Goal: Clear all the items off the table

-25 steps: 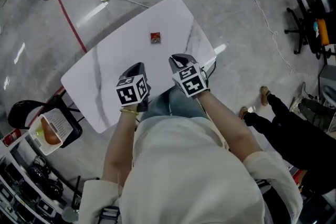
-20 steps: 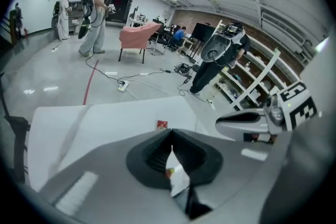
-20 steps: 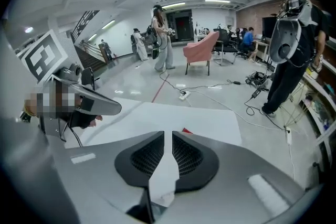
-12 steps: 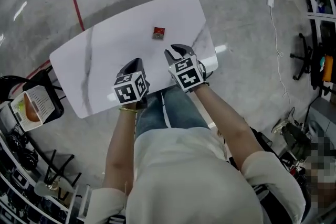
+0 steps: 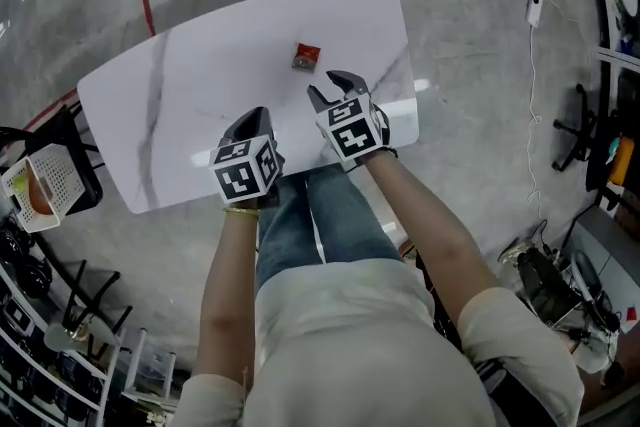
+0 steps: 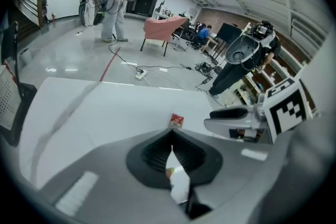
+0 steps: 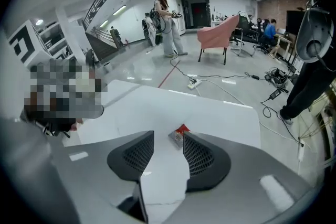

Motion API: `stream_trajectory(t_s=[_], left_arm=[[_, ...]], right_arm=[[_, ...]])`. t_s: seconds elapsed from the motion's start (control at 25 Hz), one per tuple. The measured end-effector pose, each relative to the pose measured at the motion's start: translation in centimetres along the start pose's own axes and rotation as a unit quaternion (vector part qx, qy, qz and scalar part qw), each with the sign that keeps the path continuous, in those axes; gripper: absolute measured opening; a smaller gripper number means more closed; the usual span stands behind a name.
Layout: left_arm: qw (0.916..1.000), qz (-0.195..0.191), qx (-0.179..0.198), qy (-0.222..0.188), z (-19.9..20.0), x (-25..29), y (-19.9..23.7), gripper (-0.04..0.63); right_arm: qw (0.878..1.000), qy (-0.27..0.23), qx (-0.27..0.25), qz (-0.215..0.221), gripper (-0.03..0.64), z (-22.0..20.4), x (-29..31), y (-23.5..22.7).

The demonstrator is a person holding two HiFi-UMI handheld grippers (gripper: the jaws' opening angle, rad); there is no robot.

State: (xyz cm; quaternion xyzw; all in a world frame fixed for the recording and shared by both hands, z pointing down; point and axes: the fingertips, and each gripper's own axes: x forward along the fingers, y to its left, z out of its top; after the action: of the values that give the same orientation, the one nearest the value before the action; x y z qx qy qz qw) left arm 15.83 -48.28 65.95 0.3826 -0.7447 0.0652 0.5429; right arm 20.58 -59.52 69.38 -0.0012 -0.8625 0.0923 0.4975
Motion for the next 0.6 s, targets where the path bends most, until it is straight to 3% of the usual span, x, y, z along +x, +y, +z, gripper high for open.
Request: stream_trajectory(t_s=[0.6], left_arm=[[0.9991, 0.002, -0.035, 0.025, -2.3, 6.1, 2.5, 0.009]], right_arm=[[0.999, 0.038, -0.012, 0.009, 0.273, -1.1, 9.5, -2.4]])
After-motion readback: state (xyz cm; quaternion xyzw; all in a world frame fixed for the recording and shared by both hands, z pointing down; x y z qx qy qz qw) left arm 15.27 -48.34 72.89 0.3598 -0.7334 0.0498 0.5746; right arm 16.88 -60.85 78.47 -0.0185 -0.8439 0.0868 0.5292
